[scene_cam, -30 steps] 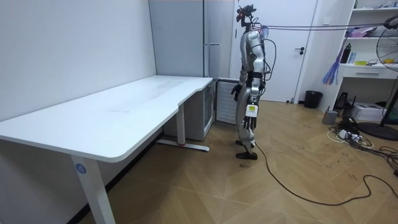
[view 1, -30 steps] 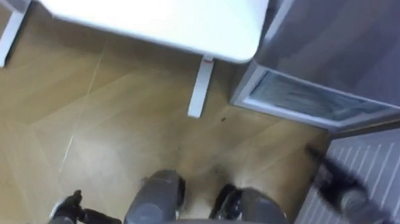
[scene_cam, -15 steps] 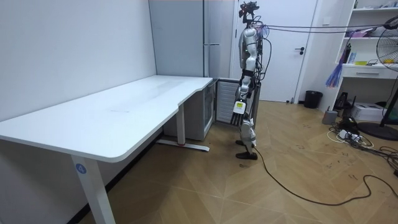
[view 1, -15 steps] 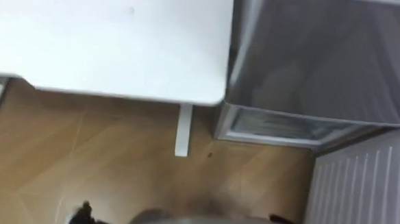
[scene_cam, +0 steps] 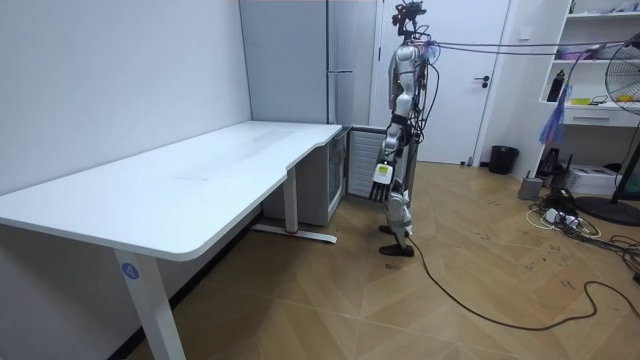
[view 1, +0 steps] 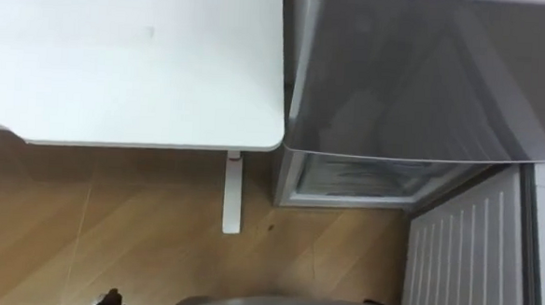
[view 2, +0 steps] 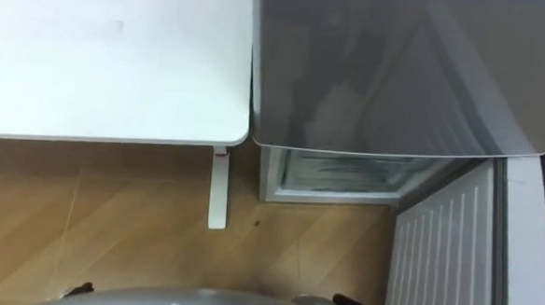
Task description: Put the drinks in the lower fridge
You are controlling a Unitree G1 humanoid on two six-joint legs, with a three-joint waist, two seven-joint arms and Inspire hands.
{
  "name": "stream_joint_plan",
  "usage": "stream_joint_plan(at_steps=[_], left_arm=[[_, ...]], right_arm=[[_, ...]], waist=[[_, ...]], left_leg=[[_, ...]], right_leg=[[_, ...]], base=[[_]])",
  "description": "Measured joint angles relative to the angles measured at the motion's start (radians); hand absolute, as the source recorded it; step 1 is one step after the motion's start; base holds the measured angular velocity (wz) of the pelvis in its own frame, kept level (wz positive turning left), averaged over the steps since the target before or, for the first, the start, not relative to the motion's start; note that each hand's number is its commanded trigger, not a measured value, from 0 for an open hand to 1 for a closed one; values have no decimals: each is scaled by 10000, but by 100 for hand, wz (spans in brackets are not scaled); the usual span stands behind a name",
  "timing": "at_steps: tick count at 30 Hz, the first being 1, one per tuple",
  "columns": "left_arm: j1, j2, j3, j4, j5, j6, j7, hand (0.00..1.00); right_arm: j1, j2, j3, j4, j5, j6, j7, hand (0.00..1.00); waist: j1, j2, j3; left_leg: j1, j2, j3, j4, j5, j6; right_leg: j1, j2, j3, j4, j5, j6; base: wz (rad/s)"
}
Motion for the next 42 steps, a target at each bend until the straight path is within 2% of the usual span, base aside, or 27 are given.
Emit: stream_joint_plan(at_steps=[2, 6, 9, 11, 15, 17, 18, 20, 23, 26, 27, 28, 30, 35, 39, 42], left_arm=[[12, -1, 2, 22, 197, 84, -103, 0], [155, 0, 4, 7, 383, 185, -297, 0], [157, 19, 15, -21, 634, 279, -440, 0], [134, 67, 49, -67, 886, 237, -567, 0], [9, 201, 423, -60, 1099, -99, -572, 0], [-126, 400, 420, -15, 1102, -286, -572, 0], [-206, 562, 419, -10, 1106, -401, -570, 0], [-366, 745, 432, -16, 1216, -511, -569, 0], [-380, 790, 776, -33, 1356, -747, -559, 0], [-292, 793, 798, -118, 1400, -824, -575, 0], [-291, 797, 797, -118, 1432, -826, -598, 0], [-302, 815, 801, -119, 1517, -849, -645, 0], [-326, 872, 805, -118, 1493, -874, -694, 0], [-385, 960, 823, -128, 1498, -992, -705, 0], [-318, 1076, 885, -150, 1507, -999, -702, 0], [-264, 1083, 881, -140, 1484, -980, -697, 0]], right_arm=[[-62, -2, -11, -6, -212, 56, -46, 0], [-94, 4, -139, -216, -385, 217, -337, 0], [-77, -8, -449, -549, -619, 345, -400, 0], [-107, -15, -823, -766, -938, 329, -419, 0], [-347, -216, -1559, -1787, -1379, 303, -534, 0], [-362, -438, -1575, -2665, -1829, 229, -668, 0], [-378, -570, -1579, -3079, -2020, 17, -709, 0], [-358, -722, -1663, -3748, -2289, -91, -753, 0], [-413, -823, -2383, -4706, -2813, -299, -758, 0], [-413, -1217, -2549, -5498, -3276, -347, -792, 0], [-426, -1429, -2549, -5828, -3520, -371, -800, 0], [-475, -1617, -2562, -6063, -3770, -466, -844, 0], [-560, -1760, -2574, -6186, -3981, -594, -1075, 0], [-852, -1873, -2646, -6612, -4653, -628, -1682, 0], [-855, -1908, -2759, -7397, -4702, -672, -2267, 0], [-863, -1922, -2954, -7899, -4688, -672, -2793, 0]], waist=[[6, -37, -4], [5, -82, -27], [-34, -155, -79], [-119, -209, -84], [-356, -337, -83], [-346, -370, -29], [-352, -420, -12], [-341, -479, -14], [-374, -469, -33], [-497, -476, -69], [-510, -380, -112], [-519, -421, -152], [-462, -404, -159], [-411, -501, -143], [-484, -669, -132], [-498, -685, -81]], left_leg=[[75, 75, 40, -40, 4, -6], [97, 71, 192, -36, 16, -27], [101, 59, 207, -13, 29, -43], [111, 60, 214, 2, 30, -44], [80, 43, 246, 135, 29, -41], [76, 35, 268, 141, 28, -39], [76, 33, 275, 140, 26, -36], [48, 33, 280, 118, 14, -20], [29, 35, 445, 134, 1, 1], [8, 24, 523, 129, -11, 21], [-107, 27, 541, 135, -9, 27], [-118, 26, 595, 145, -6, 31], [-44, 28, 639, 162, -5, 31], [-46, 82, 735, 156, -4, 33], [-57, 88, 767, 157, -4, 34], [50, 97, 787, 118, -8, 37]], right_leg=[[22, 25, 74, 7, 26, -18], [-30, 77, 242, 1, 40, -41], [-80, 87, 254, -3, 42, -44], [-90, 91, 266, -7, 45, -48], [-151, 83, 479, 52, 58, -47], [-220, 75, 530, 156, 58, -47], [-241, 78, 561, 171, 58, -47], [-336, 83, 606, 186, 56, -48], [-409, 108, 739, 177, 86, -32], [-489, 98, 796, 204, 126, -8], [-522, 96, 786, 208, 191, -6], [-571, 81, 797, 277, 206, -12], [-573, 91, 885, 369, 206, -11], [-648, 77, 975, 384, 208, -9], [-703, 102, 972, 379, 215, -18], [-625, 118, 979, 371, 220, -24]], base=[[-12], [-10], [-4], [-2], [-10], [-9], [-6], [-9], [-15], [-8], [-14], [-13], [-16], [-8], [0], [0]])
